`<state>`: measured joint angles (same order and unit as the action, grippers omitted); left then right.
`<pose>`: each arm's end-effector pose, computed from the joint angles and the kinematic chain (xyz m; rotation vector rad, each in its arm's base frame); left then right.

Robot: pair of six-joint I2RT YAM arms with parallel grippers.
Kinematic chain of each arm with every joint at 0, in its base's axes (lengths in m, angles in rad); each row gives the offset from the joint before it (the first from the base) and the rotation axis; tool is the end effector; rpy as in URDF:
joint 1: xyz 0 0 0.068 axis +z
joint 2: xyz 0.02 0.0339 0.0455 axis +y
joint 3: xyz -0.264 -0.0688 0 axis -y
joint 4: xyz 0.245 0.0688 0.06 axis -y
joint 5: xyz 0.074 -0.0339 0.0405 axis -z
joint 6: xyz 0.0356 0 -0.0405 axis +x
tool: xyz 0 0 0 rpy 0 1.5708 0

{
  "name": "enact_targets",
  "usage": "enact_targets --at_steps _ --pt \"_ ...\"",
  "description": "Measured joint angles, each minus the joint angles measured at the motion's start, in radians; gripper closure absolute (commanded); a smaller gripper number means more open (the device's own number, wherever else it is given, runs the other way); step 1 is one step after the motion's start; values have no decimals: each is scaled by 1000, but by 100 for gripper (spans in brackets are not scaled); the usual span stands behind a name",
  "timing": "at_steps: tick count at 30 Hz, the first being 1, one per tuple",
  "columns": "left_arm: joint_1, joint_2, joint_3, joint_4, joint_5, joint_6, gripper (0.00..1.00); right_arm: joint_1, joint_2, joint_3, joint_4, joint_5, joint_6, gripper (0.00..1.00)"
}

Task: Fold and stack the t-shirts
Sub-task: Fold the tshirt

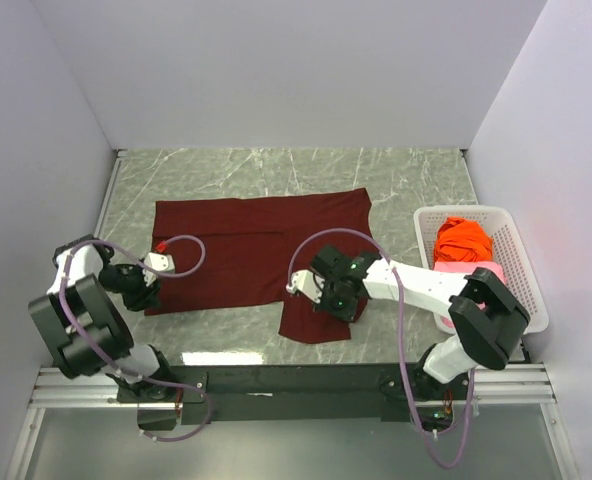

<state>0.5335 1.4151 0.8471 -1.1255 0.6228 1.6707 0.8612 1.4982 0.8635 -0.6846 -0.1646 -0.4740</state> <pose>0.1873 0.0865 0.1909 1.3523 2.2114 -0.5188 0.1655 0.2017 0.1742 -1.8261 2.2673 0.3064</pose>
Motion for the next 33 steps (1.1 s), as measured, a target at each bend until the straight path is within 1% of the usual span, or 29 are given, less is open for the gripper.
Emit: enact_targets --at_steps 2,5,9,13,18,22,33 --pt "0 44 8 5 -39 47 55 -25 10 24 -14 -7 -8 100" --pt "0 71 11 22 -90 98 53 -64 36 57 -39 -20 -18 100" --pt "0 89 11 41 -136 142 53 -99 60 90 -67 -36 -24 100" --pt "0 116 12 44 -170 178 54 -103 64 113 -90 -47 -28 100" --pt "0 121 12 39 -186 222 58 -105 77 125 -107 -60 -29 100" --pt "0 121 10 37 -200 253 59 -108 83 126 -118 -63 -30 100" --pt "0 118 -12 21 -206 265 62 -122 98 126 -123 -66 -41 100"
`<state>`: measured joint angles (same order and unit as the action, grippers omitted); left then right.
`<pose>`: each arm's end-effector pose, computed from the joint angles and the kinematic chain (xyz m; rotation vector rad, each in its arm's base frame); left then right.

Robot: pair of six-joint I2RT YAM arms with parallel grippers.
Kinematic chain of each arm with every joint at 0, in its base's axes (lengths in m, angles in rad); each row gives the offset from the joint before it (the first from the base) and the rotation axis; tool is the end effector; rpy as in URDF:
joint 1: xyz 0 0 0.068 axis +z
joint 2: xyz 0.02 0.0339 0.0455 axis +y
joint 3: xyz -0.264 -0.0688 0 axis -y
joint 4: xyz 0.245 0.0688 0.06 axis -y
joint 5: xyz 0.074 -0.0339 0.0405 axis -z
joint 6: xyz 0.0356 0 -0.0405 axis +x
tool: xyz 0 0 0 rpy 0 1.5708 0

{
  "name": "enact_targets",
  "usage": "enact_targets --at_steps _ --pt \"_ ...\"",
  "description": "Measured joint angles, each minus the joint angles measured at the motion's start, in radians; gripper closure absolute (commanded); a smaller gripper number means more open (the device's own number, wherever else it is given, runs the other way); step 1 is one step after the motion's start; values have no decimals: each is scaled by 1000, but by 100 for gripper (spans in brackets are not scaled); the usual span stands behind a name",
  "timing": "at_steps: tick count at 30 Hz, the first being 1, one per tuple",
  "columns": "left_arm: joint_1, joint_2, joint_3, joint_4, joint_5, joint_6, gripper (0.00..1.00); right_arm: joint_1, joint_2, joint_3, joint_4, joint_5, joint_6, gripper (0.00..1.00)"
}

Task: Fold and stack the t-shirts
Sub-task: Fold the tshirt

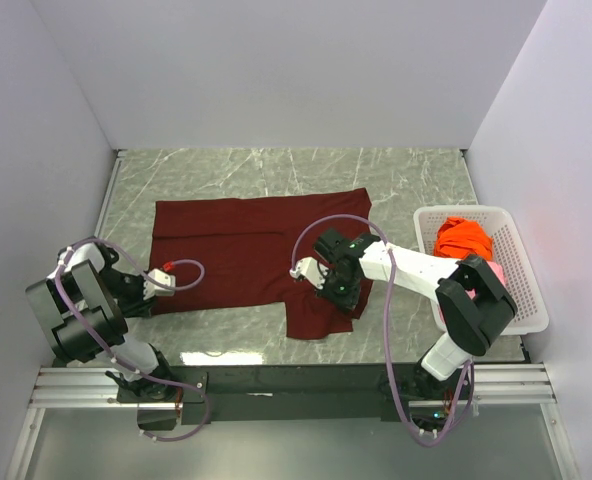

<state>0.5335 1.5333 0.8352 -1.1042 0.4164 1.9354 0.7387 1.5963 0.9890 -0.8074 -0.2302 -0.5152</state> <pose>0.1898 0.0954 0.1621 1.7420 2.1702 -0.4993 0.2008 0.1939 0.1795 -1.7762 2.4057 0.3696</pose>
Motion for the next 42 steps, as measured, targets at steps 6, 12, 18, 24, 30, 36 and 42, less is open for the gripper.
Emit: enact_targets --at_steps 6,12,18,24,30,36,42 --pt "0 -2 -21 16 -2 -1 65 -6 0 0 -2 0 -7 100" --pt "0 -14 -37 40 4 -4 71 -13 0 -2 -7 -2 -7 100" --pt "0 -24 -40 66 13 -14 95 -19 -2 -2 -16 -18 -7 100" --pt "0 -8 -1 24 8 -19 99 -45 -31 3 -60 -23 -31 100" --pt "0 -8 76 -36 29 -21 99 -87 -50 72 -123 -14 -76 100" --pt "-6 21 159 -74 81 -63 99 -130 -49 158 -171 -3 -133 100" --pt "-32 79 266 -78 145 -143 99 -201 4 288 -233 5 -218 100"
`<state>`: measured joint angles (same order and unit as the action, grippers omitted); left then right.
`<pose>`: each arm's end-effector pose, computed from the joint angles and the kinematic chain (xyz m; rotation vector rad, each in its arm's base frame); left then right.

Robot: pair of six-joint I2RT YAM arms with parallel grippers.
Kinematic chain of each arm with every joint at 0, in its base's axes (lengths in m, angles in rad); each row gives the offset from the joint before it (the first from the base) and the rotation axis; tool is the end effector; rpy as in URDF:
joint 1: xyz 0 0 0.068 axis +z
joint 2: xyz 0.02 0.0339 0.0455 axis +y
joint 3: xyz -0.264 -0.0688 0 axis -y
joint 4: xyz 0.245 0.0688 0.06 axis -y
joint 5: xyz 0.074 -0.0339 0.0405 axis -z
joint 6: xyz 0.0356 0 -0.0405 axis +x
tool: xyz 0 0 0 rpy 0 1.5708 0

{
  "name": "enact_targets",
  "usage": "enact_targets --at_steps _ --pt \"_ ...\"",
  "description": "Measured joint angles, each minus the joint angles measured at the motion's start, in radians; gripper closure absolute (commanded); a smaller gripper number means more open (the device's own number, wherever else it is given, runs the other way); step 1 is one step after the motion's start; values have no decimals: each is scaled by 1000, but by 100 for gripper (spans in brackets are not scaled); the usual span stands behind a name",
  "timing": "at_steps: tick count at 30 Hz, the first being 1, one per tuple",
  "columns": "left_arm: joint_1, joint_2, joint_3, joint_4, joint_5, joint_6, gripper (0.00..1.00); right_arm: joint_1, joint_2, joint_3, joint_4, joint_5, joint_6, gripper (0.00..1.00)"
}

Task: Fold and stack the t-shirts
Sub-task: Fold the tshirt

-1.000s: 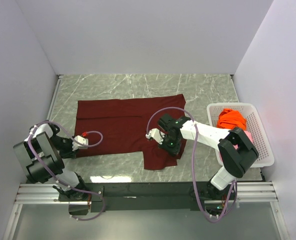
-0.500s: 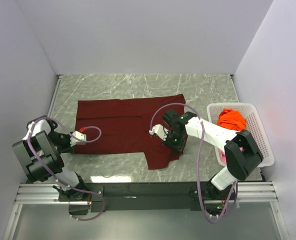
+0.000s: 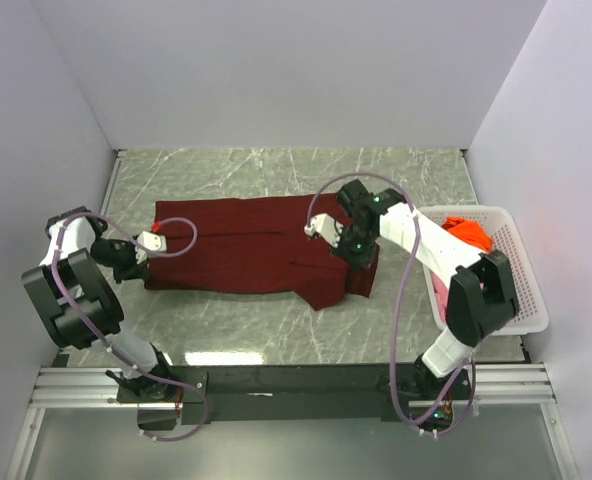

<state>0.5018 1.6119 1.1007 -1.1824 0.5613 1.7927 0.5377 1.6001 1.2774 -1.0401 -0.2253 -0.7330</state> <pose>0.2380 0.1090 0.2064 1.5517 2.1384 -0.4610 0.2549 0.1613 0.2502 -1.7478 2.3127 0.2969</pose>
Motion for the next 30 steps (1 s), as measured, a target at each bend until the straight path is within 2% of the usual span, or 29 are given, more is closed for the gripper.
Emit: enact_targets --at_steps 8,16,30 --pt "-46 56 61 47 72 -134 99 -92 202 280 -80 11 -116 100" --pt "-74 111 116 129 101 -252 99 -126 383 522 -159 23 -225 100" --pt "-94 167 157 234 116 -375 99 -170 550 760 -192 53 -321 100"
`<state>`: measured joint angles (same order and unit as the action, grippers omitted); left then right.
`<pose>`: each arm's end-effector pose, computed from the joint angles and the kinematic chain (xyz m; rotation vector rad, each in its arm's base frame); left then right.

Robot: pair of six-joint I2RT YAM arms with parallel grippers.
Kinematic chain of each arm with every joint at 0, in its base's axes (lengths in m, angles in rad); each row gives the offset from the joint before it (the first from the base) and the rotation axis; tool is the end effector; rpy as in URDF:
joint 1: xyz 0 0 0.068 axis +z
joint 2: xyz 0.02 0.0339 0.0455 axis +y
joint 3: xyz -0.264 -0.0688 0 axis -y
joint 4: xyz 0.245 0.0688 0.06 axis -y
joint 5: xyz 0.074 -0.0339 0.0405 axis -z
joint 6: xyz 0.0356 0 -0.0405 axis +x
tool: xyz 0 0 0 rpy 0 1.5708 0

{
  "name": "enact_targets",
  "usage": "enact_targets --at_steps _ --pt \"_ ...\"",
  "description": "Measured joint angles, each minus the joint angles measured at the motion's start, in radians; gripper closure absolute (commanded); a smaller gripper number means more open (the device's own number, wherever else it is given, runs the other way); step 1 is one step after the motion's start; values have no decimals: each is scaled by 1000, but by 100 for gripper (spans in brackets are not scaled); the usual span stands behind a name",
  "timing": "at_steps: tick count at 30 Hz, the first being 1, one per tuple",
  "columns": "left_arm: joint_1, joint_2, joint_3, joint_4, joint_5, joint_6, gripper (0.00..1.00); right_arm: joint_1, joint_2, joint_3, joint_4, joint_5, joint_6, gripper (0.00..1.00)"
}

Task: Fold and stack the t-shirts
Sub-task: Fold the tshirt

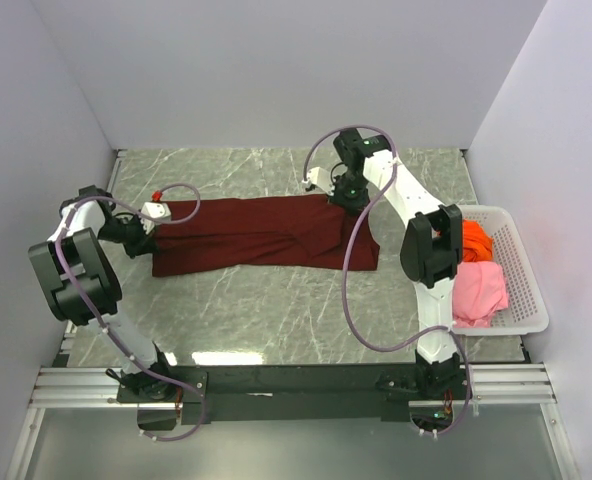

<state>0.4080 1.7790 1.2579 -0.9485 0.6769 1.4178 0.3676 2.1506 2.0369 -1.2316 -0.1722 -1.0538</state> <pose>0.3092 0.1094 0.2006 1.2539 2.1763 -0.4399 0.4077 0.1635 0.2599 -1.8931 2.1564 0.1239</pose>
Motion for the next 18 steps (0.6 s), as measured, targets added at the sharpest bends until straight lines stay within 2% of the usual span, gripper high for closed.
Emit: enact_targets --at_steps 18 --pt "-2 39 27 24 -5 -35 99 1 53 39 12 7 -18 100"
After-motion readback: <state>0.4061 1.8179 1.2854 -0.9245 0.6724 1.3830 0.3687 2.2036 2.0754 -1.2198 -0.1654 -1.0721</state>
